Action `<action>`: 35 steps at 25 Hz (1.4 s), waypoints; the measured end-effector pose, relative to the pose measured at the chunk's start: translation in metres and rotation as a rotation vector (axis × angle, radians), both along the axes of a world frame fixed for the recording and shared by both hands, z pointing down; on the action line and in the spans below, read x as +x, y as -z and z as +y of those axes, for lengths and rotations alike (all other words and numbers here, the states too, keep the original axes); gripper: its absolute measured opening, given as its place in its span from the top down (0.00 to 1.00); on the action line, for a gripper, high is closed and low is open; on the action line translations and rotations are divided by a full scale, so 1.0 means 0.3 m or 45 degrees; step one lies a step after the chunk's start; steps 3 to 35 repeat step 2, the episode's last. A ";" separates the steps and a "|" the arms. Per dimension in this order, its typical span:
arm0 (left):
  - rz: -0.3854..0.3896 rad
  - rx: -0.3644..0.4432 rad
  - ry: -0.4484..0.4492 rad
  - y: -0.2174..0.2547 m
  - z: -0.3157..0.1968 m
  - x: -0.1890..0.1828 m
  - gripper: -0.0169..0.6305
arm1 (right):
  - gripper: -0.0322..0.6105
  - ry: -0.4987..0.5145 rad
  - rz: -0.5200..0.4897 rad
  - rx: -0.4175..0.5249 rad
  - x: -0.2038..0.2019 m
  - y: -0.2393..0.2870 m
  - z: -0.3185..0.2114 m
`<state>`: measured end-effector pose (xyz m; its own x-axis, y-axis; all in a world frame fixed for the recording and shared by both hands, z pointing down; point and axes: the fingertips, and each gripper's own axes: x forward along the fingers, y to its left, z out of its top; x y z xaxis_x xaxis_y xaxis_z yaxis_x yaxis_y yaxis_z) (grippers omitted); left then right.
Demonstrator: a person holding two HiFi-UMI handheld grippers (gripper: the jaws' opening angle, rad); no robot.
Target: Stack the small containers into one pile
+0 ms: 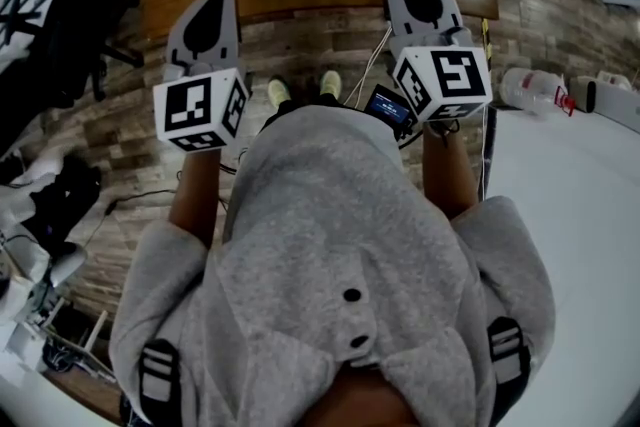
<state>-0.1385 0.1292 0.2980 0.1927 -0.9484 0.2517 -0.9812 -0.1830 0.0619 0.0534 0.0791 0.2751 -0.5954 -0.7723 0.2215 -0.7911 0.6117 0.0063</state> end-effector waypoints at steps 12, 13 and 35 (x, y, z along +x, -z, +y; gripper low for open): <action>-0.003 -0.001 -0.004 0.002 -0.001 0.005 0.95 | 0.93 0.000 0.002 0.005 0.002 0.003 0.003; -0.003 -0.001 -0.004 0.002 -0.001 0.005 0.95 | 0.93 0.000 0.002 0.005 0.002 0.003 0.003; -0.003 -0.001 -0.004 0.002 -0.001 0.005 0.95 | 0.93 0.000 0.002 0.005 0.002 0.003 0.003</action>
